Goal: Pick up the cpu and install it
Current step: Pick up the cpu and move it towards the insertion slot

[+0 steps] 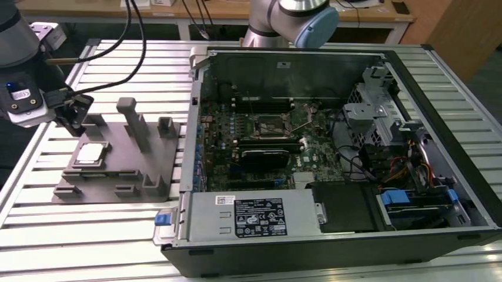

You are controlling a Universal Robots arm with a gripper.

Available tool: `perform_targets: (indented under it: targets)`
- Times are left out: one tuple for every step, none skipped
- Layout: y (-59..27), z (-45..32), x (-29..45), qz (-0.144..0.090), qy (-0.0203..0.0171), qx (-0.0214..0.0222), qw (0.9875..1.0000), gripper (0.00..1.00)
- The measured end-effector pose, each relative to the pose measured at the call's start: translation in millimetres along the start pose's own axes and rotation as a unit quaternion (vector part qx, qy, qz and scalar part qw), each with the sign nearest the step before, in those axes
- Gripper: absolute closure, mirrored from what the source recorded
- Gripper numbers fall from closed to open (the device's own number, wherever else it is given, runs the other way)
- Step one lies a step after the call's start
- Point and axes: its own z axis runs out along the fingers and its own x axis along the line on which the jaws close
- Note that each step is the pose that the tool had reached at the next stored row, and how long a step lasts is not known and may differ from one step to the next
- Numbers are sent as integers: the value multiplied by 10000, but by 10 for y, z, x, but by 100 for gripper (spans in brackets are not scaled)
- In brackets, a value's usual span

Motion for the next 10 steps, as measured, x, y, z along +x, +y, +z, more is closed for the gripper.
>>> perform_targets:
  targets:
    - [-1,18,0,0,0,0,10000,89]
    - [-2,35,1,0,0,1,10000,89]
    - [-2,53,1,0,1,2,10000,89]
    - [-3,72,1,0,0,2,10000,89]
    - [-4,91,2,0,0,2,10000,89]
    - [-5,109,2,0,0,2,10000,89]
    - [-5,127,3,0,0,2,10000,89]
    - [-6,145,3,0,0,2,10000,89]
    - [-7,163,3,0,0,2,10000,89]
    - [-8,181,4,0,0,2,10000,89]
